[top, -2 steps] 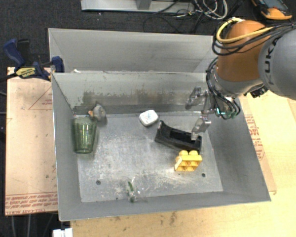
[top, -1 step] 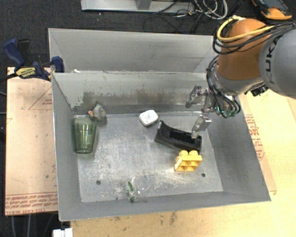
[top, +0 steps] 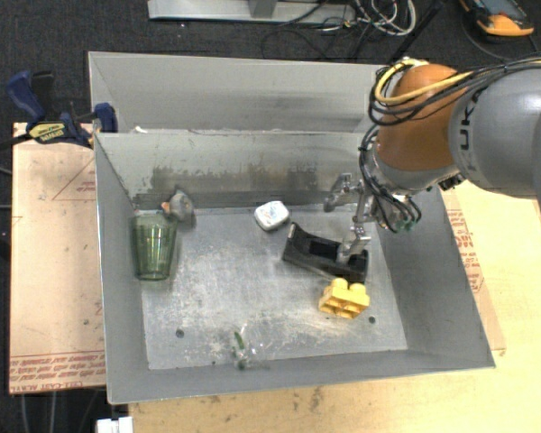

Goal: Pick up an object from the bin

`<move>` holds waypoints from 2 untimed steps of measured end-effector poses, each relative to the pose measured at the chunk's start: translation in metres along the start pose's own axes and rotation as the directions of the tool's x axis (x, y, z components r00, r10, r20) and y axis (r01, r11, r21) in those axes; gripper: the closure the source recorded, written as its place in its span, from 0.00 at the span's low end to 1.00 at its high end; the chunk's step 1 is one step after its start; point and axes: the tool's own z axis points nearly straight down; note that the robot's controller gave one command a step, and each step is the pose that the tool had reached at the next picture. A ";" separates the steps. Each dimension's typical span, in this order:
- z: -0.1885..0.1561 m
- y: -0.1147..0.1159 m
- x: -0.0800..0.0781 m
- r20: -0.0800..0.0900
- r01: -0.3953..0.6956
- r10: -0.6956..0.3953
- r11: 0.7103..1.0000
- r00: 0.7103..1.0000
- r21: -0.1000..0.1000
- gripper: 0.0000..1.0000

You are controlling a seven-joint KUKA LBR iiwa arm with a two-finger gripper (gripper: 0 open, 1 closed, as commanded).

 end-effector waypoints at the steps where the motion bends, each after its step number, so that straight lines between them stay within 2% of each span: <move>1: 0.021 0.001 0.007 -0.013 0.005 -0.005 1.000 1.000 -0.001 1.00; 2: 0.022 0.001 0.007 -0.013 0.005 -0.005 1.000 1.000 -0.001 1.00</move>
Offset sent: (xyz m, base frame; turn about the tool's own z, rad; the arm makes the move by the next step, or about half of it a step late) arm 0.0000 0.0000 0.0000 0.0000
